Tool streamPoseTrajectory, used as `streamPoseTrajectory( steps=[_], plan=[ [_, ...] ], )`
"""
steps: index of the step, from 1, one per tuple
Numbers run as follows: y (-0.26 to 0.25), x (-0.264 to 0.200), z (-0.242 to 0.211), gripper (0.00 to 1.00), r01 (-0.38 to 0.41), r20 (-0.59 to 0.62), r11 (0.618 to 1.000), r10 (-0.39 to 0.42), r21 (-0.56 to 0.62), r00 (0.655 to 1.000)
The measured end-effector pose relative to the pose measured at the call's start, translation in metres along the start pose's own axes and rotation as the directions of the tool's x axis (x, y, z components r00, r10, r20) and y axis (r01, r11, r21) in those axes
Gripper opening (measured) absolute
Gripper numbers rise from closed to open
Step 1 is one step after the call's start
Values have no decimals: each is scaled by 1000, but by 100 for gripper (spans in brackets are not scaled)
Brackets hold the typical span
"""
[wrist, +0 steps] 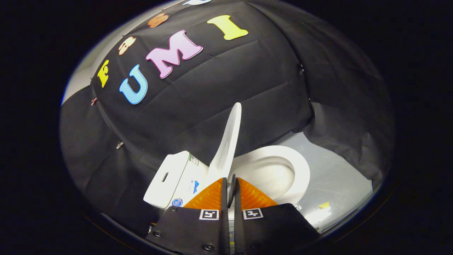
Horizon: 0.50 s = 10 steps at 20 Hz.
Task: Open the toilet lid.
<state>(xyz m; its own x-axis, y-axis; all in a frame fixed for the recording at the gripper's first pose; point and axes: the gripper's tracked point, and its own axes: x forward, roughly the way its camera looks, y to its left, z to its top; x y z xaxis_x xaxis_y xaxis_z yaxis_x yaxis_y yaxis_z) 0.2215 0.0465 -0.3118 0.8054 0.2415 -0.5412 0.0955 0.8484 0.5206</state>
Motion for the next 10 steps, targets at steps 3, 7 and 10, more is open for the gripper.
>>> streamPoseTrajectory(
  steps=[3,7,10],
  plan=[
    [23,-4,3,10,33,17,999,-33,-25,999],
    [54,-3,4,9,59,40,997,-57,-46,998],
    [86,2,6,10,70,48,993,-66,-91,997]
  ],
)
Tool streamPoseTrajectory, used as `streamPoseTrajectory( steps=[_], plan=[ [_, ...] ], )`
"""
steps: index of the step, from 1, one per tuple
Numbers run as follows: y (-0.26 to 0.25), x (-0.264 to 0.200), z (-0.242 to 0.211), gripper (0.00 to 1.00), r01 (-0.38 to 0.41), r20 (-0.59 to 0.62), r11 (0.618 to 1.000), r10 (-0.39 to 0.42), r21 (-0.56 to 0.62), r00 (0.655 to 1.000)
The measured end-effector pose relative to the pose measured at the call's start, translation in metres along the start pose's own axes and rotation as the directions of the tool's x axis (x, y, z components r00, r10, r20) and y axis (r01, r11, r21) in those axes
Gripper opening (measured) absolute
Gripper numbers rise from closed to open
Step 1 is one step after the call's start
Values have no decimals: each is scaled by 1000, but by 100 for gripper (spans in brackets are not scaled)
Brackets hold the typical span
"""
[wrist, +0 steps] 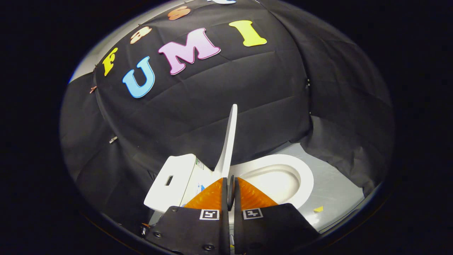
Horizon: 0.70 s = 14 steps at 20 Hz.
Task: Open the toilet lid.
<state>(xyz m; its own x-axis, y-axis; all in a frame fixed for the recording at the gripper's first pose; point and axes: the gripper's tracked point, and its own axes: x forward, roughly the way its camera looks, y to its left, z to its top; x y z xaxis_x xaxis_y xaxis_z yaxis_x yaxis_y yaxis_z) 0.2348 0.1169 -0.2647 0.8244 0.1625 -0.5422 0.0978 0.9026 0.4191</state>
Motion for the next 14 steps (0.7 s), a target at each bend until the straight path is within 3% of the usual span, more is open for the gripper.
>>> streamPoseTrajectory(
  steps=[5,14],
  plan=[
    [58,-3,-1,11,8,29,993,-5,-121,1000],
    [160,3,-16,14,51,91,938,-21,-343,996]
  ],
)
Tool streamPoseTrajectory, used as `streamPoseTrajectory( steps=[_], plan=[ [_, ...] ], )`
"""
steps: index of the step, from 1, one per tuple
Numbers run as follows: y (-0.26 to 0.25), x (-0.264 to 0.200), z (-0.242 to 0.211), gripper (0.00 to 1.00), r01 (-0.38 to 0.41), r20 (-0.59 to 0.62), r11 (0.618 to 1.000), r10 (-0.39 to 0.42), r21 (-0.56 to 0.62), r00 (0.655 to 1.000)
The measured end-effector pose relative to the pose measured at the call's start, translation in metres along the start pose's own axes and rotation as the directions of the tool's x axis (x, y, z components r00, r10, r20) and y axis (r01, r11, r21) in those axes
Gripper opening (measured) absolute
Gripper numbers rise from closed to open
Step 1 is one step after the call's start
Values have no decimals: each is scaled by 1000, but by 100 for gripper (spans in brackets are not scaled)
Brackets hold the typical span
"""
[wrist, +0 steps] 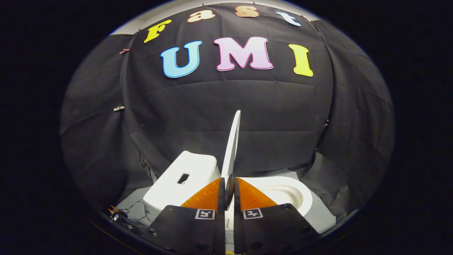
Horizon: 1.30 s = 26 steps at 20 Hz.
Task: Open the toilet lid.
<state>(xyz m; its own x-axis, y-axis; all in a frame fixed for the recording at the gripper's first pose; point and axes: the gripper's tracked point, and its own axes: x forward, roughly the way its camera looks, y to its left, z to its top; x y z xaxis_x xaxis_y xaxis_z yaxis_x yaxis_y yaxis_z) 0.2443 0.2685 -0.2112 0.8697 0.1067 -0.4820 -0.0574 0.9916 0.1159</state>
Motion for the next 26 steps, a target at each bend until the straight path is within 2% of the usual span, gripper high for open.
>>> streamPoseTrajectory(
  steps=[4,9,14,17,20,22,24,26],
  plan=[
    [41,2,0,14,-13,2,999,14,-52,1000],
    [86,8,-4,14,-6,8,984,8,-177,1000],
    [130,15,-13,14,-33,-7,972,32,-235,999],
    [141,16,-16,14,-24,-21,962,19,-273,1000],
    [129,15,-13,14,35,-3,946,-38,-322,999],
    [120,12,-10,15,48,12,946,-46,-321,999],
    [114,2,3,24,55,52,954,-42,-294,998],
    [113,-9,12,54,48,77,961,-28,-272,997]
  ],
)
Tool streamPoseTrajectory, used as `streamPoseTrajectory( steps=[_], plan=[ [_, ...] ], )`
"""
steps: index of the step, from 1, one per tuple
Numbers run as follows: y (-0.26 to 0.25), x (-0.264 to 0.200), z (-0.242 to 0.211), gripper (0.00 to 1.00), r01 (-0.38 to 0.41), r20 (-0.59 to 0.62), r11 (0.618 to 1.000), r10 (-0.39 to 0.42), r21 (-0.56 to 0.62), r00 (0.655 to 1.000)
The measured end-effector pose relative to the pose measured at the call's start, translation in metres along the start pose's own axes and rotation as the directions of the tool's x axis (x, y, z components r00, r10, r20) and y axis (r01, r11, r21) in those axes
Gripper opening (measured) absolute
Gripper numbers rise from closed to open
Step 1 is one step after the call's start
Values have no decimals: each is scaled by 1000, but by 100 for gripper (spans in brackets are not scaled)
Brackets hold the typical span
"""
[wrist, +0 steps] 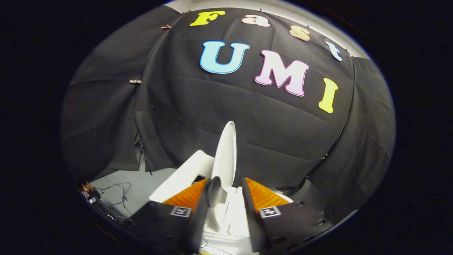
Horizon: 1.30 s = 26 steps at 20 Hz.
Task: Open the toilet lid.
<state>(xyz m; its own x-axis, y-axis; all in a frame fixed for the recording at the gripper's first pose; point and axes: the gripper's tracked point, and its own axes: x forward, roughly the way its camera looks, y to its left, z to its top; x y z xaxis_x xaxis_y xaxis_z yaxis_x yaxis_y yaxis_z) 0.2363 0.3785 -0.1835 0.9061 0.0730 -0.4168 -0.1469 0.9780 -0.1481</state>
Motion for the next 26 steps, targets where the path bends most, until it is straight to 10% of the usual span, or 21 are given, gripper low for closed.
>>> streamPoseTrajectory(
  steps=[3,26],
  plan=[
    [-9,-20,21,99,-18,53,999,16,43,998],
    [-231,-215,99,98,-34,344,982,-32,185,938]
  ],
)
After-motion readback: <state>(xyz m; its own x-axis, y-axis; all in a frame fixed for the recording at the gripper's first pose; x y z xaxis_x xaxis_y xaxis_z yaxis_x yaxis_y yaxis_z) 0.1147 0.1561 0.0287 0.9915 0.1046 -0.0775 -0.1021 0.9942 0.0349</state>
